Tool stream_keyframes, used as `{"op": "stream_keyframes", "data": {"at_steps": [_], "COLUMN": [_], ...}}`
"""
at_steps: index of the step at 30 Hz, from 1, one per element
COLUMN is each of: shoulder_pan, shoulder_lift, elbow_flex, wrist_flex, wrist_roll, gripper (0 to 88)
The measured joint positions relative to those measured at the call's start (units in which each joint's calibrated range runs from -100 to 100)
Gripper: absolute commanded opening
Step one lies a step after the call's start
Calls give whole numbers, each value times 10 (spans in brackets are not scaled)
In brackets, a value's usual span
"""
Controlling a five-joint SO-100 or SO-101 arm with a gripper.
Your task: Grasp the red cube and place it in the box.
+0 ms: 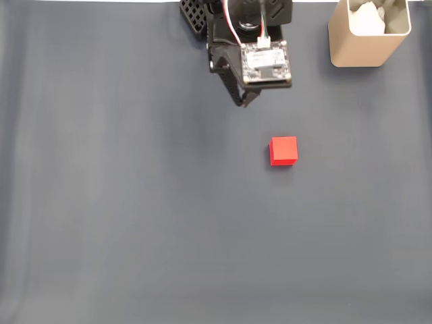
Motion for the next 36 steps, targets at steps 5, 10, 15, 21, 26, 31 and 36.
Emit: {"op": "stream_keyframes", "data": {"at_steps": [5,10,15,21,26,31,36], "shoulder_pan": [-30,-59,-71,-71,-70,-71,-69], "shoulder_lift": [47,76,99,123,140,164,189], "elbow_flex": [-66,-104,-128,-138,-139,-142,-142], "wrist_flex": [21,29,37,37,37,18,-7], "wrist_roll": [-8,-20,-32,-33,-33,-33,-33], "gripper": [51,105,181,253,300,342,395]}}
